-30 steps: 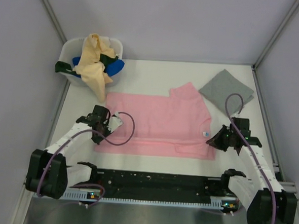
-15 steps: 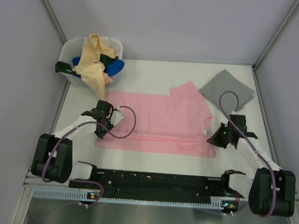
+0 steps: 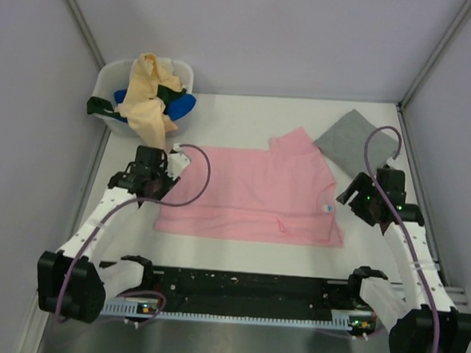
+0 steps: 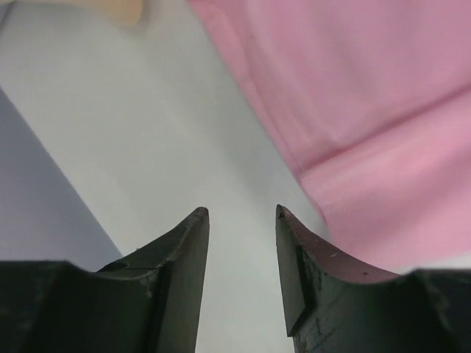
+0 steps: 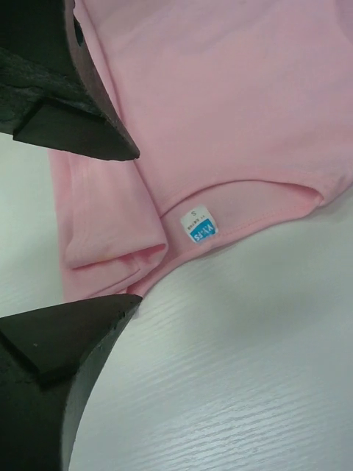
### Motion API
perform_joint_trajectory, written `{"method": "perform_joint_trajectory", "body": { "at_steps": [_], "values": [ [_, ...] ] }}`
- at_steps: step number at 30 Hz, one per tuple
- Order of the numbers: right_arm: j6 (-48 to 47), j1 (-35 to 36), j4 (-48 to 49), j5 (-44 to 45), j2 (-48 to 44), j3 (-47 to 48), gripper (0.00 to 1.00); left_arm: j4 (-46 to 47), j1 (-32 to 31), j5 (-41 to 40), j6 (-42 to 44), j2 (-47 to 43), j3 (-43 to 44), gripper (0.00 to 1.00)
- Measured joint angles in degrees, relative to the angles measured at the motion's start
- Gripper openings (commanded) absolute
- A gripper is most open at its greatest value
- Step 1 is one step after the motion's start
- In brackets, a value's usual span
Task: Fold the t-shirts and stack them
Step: Fold the flattened tshirt in 1/3 of the way
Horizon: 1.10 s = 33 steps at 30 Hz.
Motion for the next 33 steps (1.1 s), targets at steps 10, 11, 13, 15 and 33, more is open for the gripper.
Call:
{"method": "perform_joint_trajectory", "body": {
  "at_steps": [10, 11, 13, 15, 33],
  "values": [
    [10.9, 0.0, -6.0, -1.6, -4.6, -12.5, 0.66, -10.0, -0.3, 16.2, 15.9, -9.4, -13.4, 0.61],
    [11.9, 0.0, -6.2, -1.3, -4.6, -13.2, 0.63, -9.9, -0.3, 16.4, 16.9, -9.4, -15.0, 0.61],
    [13.5, 0.0, -5.7, -1.1, -4.6, -14.6, 0.53, -8.8, -0.3, 16.4, 18.5, -9.2, -17.8, 0.6],
    [15.0, 0.0, -4.8, -1.2, -4.5, -16.2, 0.39, -7.0, -0.3, 16.0, 19.3, -9.0, -18.6, 0.55],
    [17.7, -0.1, -22.1, -6.0, -10.4, -8.8, 0.0, -15.4, -0.4, 10.4, 16.0, -13.3, -17.4, 0.0]
  ]
}}
